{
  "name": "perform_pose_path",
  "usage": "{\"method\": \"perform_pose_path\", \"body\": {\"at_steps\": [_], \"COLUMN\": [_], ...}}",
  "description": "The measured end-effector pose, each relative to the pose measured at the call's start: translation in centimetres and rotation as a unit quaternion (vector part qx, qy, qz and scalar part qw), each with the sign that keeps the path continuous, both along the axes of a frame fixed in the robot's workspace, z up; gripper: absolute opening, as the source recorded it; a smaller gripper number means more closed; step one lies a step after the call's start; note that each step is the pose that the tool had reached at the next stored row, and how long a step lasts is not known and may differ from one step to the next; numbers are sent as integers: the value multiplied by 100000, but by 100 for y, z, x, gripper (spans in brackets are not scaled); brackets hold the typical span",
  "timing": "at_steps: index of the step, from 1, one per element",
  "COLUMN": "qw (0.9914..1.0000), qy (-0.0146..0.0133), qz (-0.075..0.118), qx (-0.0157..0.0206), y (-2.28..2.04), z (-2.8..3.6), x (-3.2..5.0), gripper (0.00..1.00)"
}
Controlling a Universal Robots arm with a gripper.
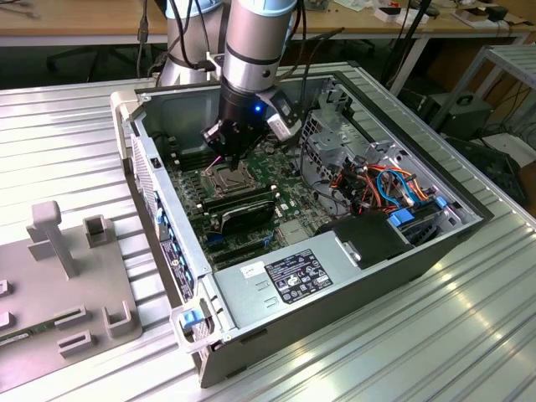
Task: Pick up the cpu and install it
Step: 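Install the first cpu locking lever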
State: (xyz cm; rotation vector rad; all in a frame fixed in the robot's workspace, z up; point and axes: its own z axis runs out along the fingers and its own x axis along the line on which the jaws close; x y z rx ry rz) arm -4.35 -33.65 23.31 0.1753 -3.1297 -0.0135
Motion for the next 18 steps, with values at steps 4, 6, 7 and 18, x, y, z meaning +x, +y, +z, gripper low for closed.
{"method": "perform_pose_path", "body": {"at_steps": [4, 6, 7, 18], "qw": [99998, 100000, 99998, 99979], "qy": [1, 3, 3, -1528], "qz": [610, 153, -602, -849], "qx": [-13, -15, -18, 1109], "y": [0, 0, 0, 78], "z": [0, 0, -1, -1], "x": [-1, -1, -1, -146], "gripper": [11, 11, 11, 11]}}
